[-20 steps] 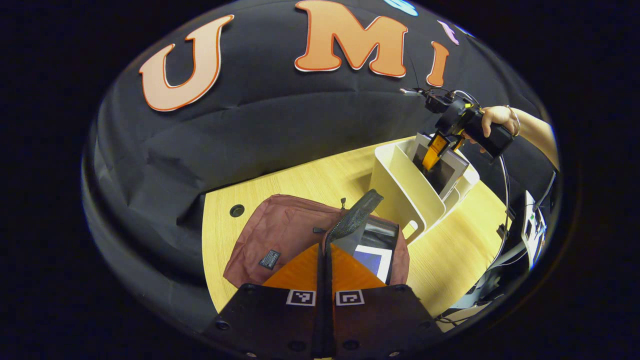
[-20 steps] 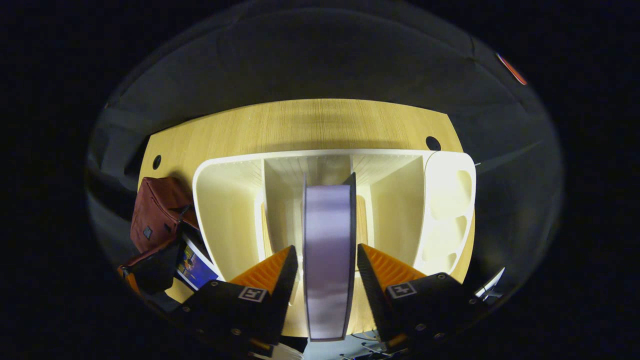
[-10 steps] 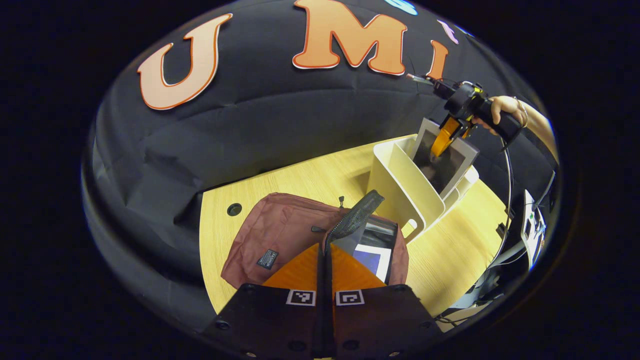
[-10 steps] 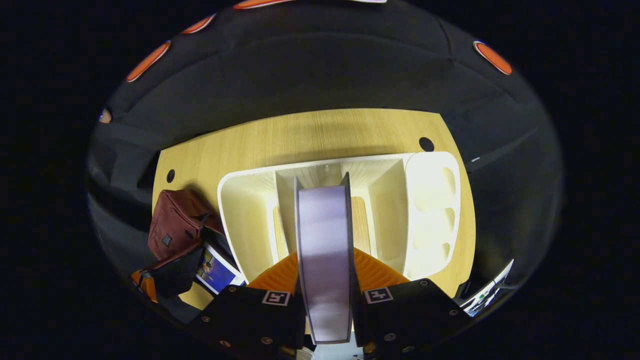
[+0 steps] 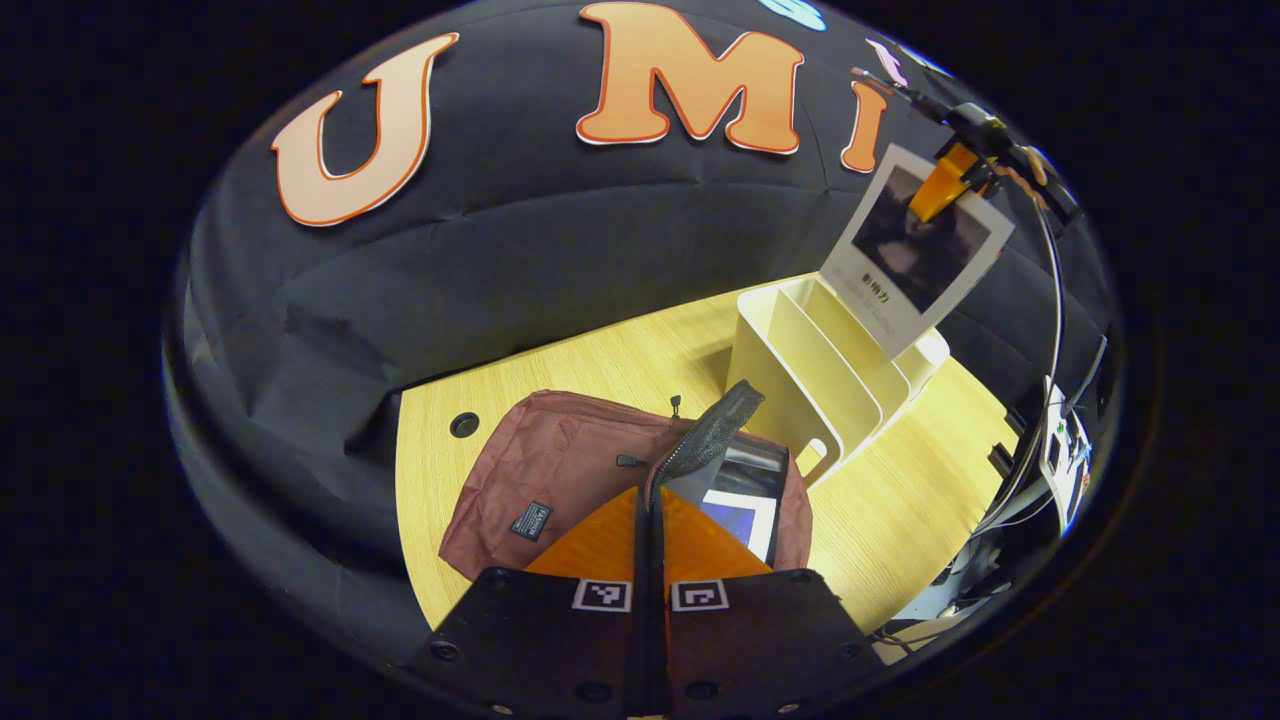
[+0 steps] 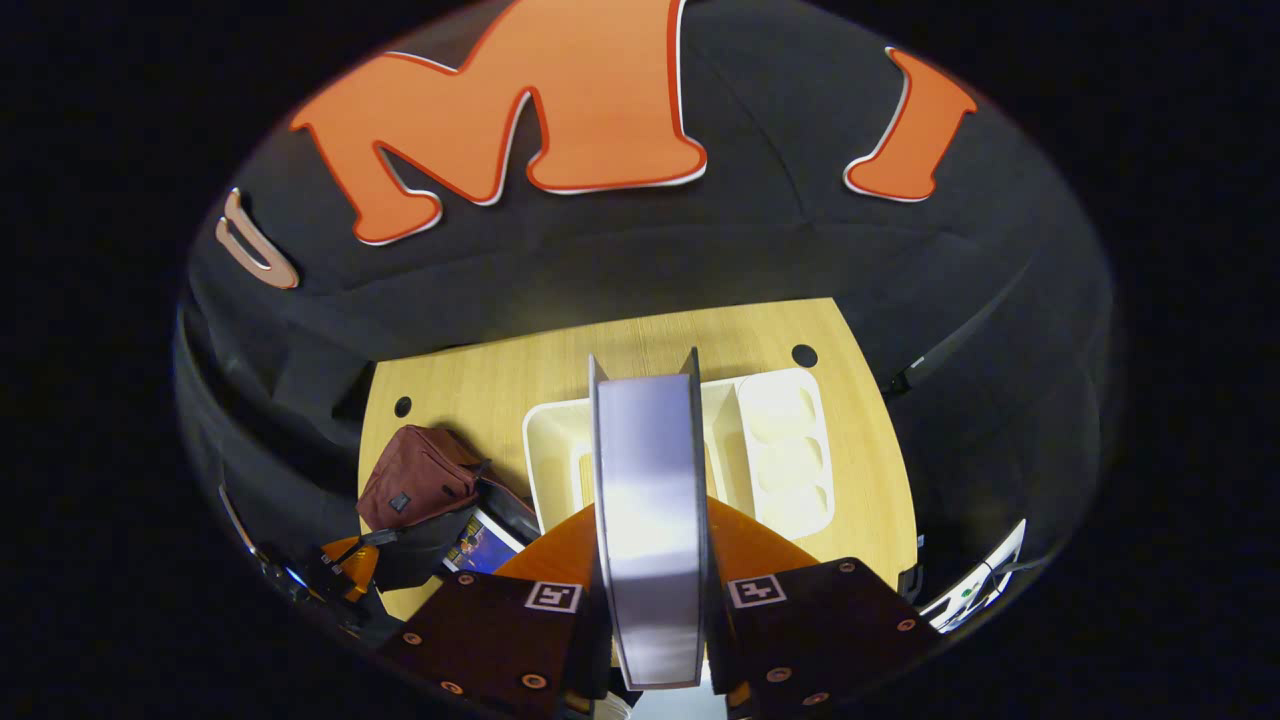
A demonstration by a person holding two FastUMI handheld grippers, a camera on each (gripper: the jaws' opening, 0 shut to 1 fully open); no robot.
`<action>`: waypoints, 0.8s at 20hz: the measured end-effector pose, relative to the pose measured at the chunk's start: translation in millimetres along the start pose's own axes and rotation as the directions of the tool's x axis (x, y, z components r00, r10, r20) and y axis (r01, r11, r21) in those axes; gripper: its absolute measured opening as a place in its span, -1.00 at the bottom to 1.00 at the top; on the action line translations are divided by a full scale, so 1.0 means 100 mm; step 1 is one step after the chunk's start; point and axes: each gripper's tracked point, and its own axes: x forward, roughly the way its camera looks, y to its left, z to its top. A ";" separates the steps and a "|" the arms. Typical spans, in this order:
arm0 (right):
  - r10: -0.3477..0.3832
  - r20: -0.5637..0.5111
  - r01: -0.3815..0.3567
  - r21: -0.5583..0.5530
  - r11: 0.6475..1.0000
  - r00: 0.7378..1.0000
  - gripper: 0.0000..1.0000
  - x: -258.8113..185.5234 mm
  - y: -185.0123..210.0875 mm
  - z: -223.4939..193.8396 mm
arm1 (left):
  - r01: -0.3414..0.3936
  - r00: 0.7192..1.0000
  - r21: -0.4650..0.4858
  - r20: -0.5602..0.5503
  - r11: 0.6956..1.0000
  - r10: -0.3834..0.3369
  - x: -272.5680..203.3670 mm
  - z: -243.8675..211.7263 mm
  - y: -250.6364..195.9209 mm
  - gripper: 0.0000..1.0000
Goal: Open the schoolbag, grab two books from the bookshelf and put them into the schoolbag.
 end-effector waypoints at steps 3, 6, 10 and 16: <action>0.099 0.057 -0.102 0.051 0.993 0.993 -0.23 -0.41 0.14 -0.25 | -0.001 1.000 0.009 0.002 1.000 0.001 0.00 0.01 0.00 -0.99; 0.201 0.091 -0.212 0.123 0.970 0.975 -0.24 -0.59 0.30 -0.58 | -0.006 1.000 0.014 -0.003 1.000 0.006 -0.01 0.01 -0.01 -0.99; 0.336 0.106 -0.352 0.261 0.899 0.936 -0.24 -0.46 0.49 -1.23 | 0.000 1.000 0.037 -0.010 0.999 0.001 -0.01 0.02 -0.04 -0.99; 0.491 0.166 -0.497 0.528 0.688 0.855 -0.25 0.25 0.87 -1.90 | 0.008 1.000 0.053 -0.025 0.999 -0.007 0.00 0.01 -0.11 -0.99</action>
